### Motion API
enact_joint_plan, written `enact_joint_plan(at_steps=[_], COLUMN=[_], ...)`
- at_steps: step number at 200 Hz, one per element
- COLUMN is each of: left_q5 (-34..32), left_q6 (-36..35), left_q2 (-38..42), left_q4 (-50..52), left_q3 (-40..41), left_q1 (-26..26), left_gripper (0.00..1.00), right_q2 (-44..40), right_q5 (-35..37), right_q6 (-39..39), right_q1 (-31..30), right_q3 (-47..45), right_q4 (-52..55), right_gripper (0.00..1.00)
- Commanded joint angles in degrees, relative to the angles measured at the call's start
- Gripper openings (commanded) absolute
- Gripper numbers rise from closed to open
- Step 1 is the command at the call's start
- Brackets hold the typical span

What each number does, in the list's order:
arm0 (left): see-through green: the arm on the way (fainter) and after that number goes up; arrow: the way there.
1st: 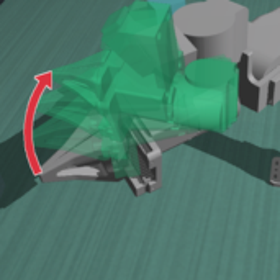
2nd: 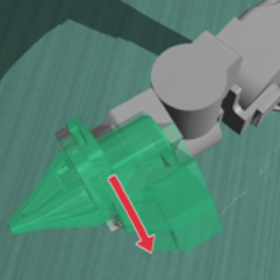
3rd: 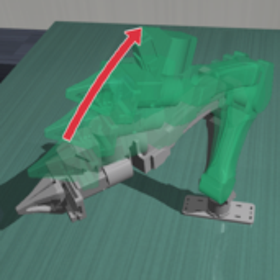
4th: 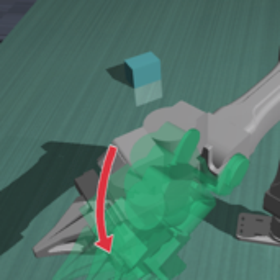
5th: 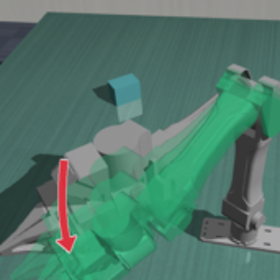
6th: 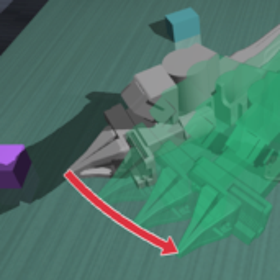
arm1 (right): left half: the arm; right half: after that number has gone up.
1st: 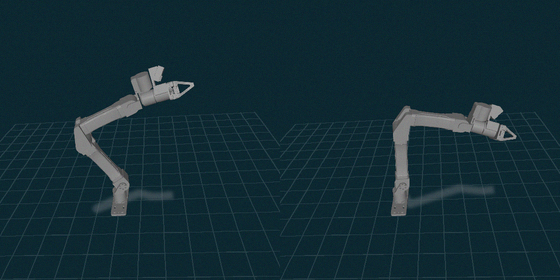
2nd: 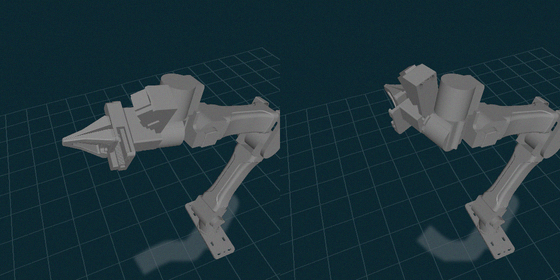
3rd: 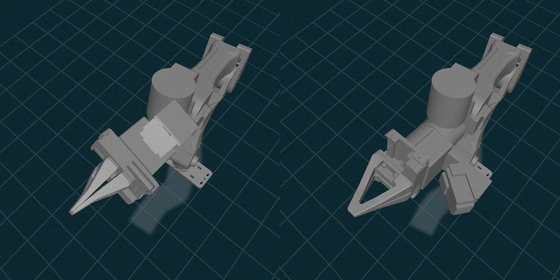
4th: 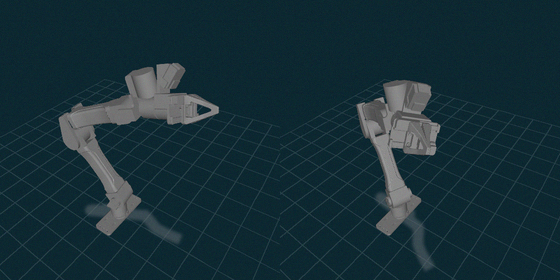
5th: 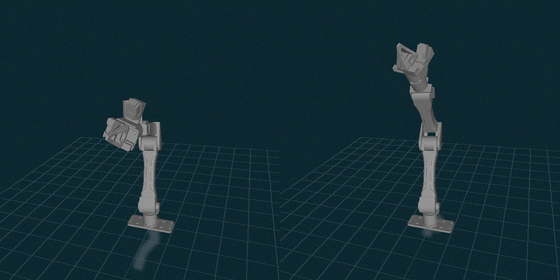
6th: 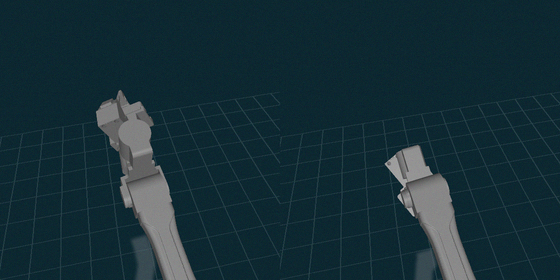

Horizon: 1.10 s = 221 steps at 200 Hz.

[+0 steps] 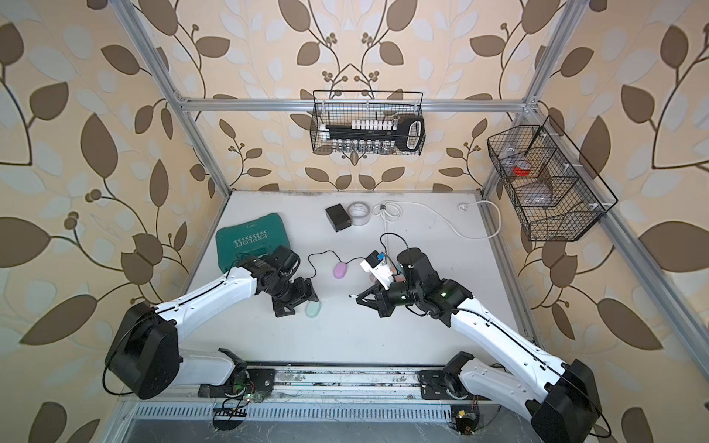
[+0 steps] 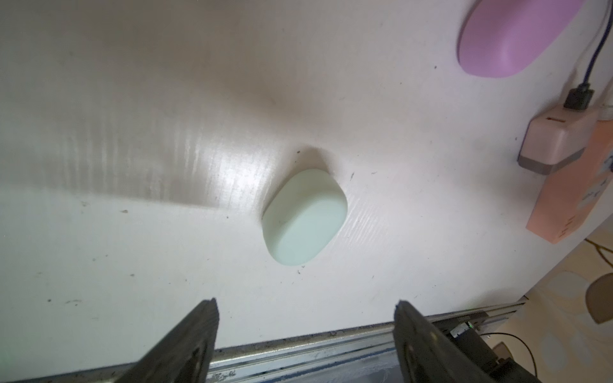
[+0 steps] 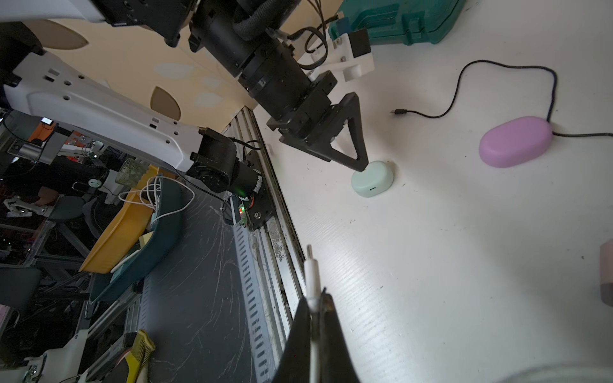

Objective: Charge the bluetooth headset
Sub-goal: Adjust the bluetooth headset at the center of the board.

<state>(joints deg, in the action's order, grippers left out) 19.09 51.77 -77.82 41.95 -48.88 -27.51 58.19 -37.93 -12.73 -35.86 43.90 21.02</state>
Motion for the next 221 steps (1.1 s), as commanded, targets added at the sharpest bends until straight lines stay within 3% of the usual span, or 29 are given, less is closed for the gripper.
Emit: enact_joint_plan(at_steps=[1, 80, 129, 157, 221], left_q5=[0.93, -5.09, -1.97, -4.54, -3.35], left_q6=[10.89, 26.27, 27.32, 28.55, 31.14], left_q2=[-0.43, -2.26, -10.12, -11.19, -14.98], left_q4=[-1.10, 4.43, 3.79, 2.16, 0.55], left_q3=[0.57, -3.57, -5.55, -5.71, -6.47], left_q1=[0.24, 0.17, -0.05, -0.83, -1.89], left_gripper=[0.85, 0.84, 0.79, 0.81, 0.81], right_q2=[-1.09, -2.76, -2.99, -3.35, -3.36], right_q5=[0.45, 1.01, 1.15, 1.19, 0.56], right_q6=[-0.80, -0.87, -1.11, -1.08, -1.11], right_q1=[0.28, 0.36, 0.35, 0.36, 0.35], right_q3=[-1.35, -2.47, -2.82, -2.86, -3.23], right_q4=[-1.25, -2.25, -2.62, -2.57, -3.44], right_gripper=[0.01, 0.02, 0.03, 0.03, 0.03])
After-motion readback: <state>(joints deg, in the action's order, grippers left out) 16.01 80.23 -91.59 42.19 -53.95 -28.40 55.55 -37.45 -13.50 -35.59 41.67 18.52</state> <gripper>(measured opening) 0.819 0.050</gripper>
